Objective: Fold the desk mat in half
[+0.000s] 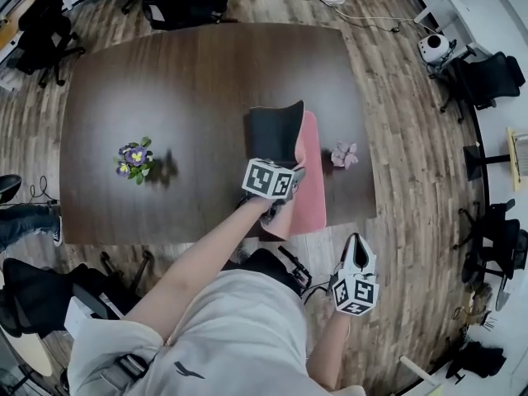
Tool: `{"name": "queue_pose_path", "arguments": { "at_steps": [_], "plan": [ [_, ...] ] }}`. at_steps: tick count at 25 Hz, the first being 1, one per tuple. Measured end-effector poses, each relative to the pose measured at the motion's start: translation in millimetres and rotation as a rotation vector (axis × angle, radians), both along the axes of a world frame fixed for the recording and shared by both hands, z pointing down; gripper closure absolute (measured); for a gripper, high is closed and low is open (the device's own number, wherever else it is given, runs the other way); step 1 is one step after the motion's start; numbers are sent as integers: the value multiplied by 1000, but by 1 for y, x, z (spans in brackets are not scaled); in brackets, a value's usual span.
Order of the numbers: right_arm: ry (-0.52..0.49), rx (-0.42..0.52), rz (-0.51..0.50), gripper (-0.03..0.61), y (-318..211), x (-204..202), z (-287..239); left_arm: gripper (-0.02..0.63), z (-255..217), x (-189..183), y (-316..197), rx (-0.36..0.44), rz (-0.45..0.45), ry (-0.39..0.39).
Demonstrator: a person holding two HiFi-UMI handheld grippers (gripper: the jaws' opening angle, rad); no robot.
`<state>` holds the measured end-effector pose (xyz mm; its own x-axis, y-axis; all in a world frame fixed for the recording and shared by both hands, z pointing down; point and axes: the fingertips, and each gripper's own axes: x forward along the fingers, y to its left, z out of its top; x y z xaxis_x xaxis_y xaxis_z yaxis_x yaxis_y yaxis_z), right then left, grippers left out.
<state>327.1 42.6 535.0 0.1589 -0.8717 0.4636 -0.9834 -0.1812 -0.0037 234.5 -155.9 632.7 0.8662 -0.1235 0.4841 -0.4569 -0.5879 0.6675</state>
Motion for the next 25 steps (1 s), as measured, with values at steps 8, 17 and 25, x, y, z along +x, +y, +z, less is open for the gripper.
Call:
{"name": "queue_pose_path", "arguments": {
  "at_steps": [8,17,25],
  "plan": [
    [-13,-33,103,575,33,16,10,508,48,40,-3,-50,22,-96],
    [-28,-32,139,575,42,14,14,487,46,57,-11,-11,-16,-77],
    [-31,-10,127,575,32,6,11,457,18,66,-10,90,-2,76]
  ]
}}
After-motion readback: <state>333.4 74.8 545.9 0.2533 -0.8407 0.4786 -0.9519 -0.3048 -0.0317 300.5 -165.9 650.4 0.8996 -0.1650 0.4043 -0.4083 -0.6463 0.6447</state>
